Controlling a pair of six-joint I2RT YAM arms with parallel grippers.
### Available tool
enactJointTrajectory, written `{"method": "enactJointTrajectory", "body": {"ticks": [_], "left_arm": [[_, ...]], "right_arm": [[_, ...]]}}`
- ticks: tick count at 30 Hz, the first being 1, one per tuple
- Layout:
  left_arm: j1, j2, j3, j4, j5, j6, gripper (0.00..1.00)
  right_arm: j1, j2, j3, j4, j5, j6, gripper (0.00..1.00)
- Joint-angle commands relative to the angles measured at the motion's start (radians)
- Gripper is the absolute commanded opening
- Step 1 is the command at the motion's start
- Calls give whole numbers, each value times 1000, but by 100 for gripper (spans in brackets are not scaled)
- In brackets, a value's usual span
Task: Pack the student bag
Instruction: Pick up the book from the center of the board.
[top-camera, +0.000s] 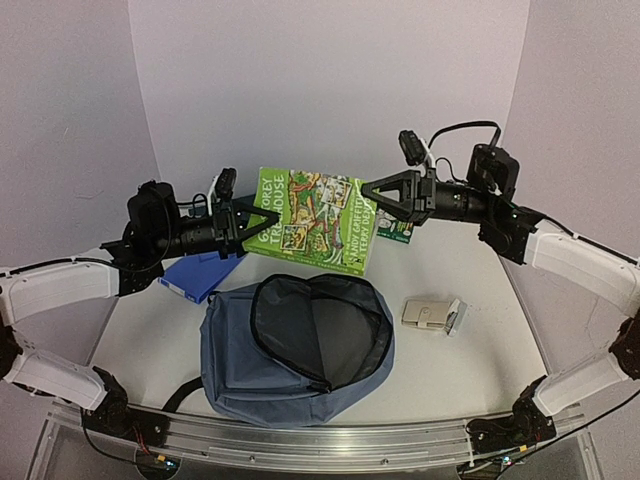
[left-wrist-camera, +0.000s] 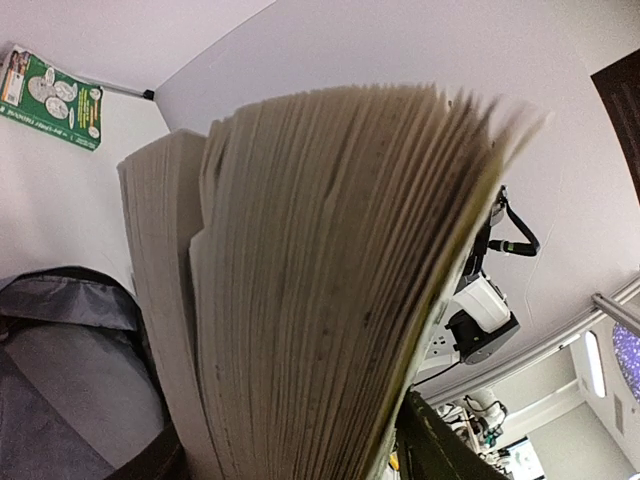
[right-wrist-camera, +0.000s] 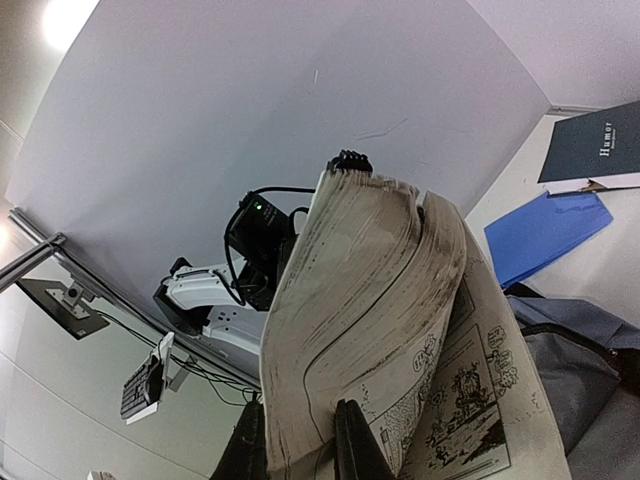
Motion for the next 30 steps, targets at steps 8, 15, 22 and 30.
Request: {"method": "enactJointTrajectory", "body": {"ticks": [8,15,22,30], "left_arm": [[24,-95,-92,131,-75,-85,6],[26,-118,-107,154,-145,-82,0],[28,-121,-92,191,-159,-61,0],[31,-89,-99,274,-72,-79,0]], "right_arm": [[5,-39,-94,96,111,-42,0],[6,-44,-114,-37,257,-130,62],[31,-38,-189,-37,248,-114,98],[86,56,-166,11,210,-99,98]]}}
